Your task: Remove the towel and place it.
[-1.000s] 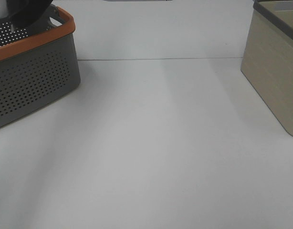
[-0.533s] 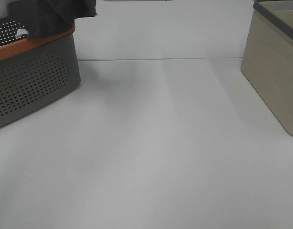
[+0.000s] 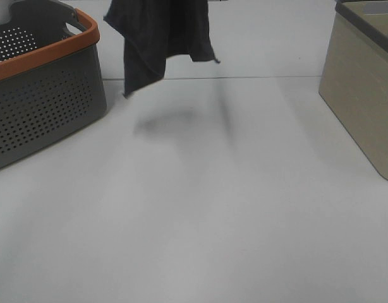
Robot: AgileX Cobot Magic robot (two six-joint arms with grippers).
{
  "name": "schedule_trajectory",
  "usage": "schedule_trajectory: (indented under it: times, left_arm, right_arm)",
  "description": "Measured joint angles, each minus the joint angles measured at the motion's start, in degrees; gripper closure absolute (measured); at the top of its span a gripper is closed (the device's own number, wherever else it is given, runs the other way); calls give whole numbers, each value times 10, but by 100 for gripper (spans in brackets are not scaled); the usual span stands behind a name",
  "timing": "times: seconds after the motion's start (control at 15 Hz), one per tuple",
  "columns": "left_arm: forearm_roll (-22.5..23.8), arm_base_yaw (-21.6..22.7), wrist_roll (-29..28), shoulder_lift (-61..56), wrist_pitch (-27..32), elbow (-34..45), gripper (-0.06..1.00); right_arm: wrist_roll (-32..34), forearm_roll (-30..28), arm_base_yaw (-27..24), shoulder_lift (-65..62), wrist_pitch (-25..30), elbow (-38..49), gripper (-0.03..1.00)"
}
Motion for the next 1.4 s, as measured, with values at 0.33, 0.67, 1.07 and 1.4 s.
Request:
schedule_trajectory:
  times: [0.33,0.67,1.07,1.4]
  left_arm:
    - [-19,-33,77,29,109,0,94]
    - [-21,-38,100,52,182,52,94]
    - [-24,-91,191,66,252,69,94]
    - [248,-184,101,66,266,69,94]
  right_arm:
    - [-1,10,0,0,-5,-1,27]
    - [-132,124,0,15,-151,-12,27]
    - [-367,328,0,203,-240,-12,29]
    - [-545,521,0,344,-289,-12,29]
